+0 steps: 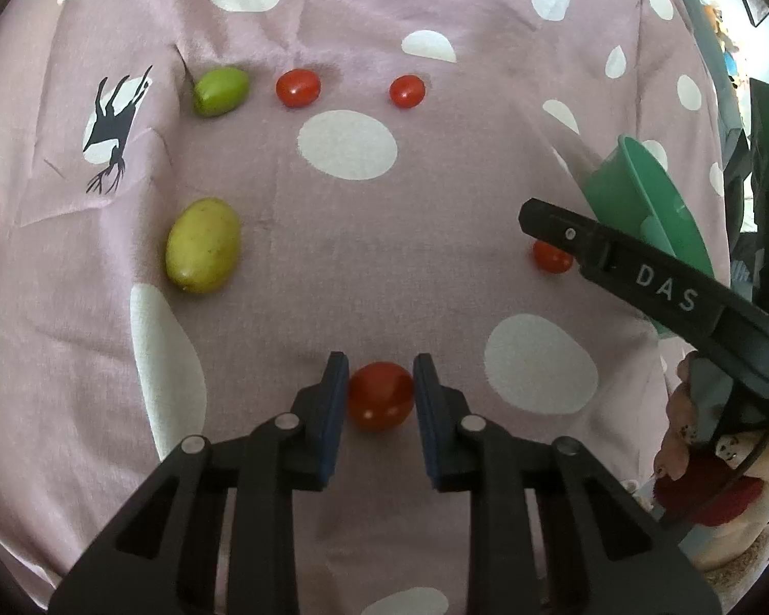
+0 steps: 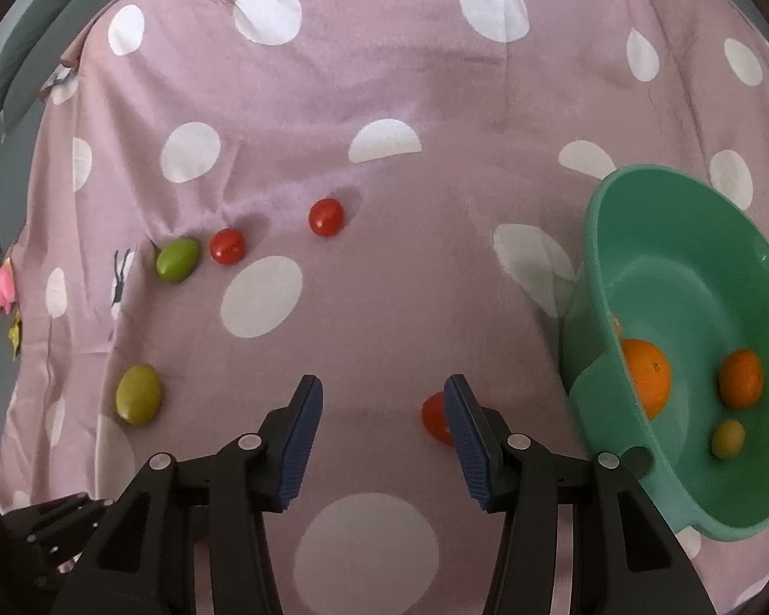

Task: Organize fruits
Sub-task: 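Grasp a red cherry tomato with the left tool while the right tool grasps another red tomato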

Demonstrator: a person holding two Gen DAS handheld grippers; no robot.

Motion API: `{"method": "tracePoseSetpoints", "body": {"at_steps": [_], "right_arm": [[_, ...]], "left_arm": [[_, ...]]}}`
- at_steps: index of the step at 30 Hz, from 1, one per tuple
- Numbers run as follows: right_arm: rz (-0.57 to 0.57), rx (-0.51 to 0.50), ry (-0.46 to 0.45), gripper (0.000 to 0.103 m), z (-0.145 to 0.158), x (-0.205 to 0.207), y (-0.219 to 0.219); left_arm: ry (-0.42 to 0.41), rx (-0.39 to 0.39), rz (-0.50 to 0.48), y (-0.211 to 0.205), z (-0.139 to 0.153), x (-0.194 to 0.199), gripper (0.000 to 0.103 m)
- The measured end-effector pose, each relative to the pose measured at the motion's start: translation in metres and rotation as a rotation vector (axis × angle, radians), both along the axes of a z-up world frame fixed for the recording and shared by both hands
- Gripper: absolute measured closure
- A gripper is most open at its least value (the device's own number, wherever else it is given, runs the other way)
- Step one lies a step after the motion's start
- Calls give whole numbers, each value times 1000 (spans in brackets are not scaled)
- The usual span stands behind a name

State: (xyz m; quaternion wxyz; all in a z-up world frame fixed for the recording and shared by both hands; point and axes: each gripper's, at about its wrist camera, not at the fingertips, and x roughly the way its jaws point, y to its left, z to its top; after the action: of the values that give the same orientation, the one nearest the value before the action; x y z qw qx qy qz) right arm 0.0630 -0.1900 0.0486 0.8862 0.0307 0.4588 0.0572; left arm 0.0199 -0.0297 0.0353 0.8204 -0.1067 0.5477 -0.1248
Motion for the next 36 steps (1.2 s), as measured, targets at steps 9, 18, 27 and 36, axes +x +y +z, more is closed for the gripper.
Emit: {"method": "tracePoseSetpoints", "body": {"at_steps": [9,18,27,36], "right_arm": [[-21,-167,-6,51,-12,5,15],[72,6,-15,51,2,-4,10],[-38,-94,7,51,0,-1,4],[-52,-186,73,51,-29,10,10]], "left_arm": [[20,-38,8,2,-4,4,78],[-1,-54,60,15,3,3,80],[25,-52,42,13,4,1,77],[44,-30,-6,2,0,-1,76]]}}
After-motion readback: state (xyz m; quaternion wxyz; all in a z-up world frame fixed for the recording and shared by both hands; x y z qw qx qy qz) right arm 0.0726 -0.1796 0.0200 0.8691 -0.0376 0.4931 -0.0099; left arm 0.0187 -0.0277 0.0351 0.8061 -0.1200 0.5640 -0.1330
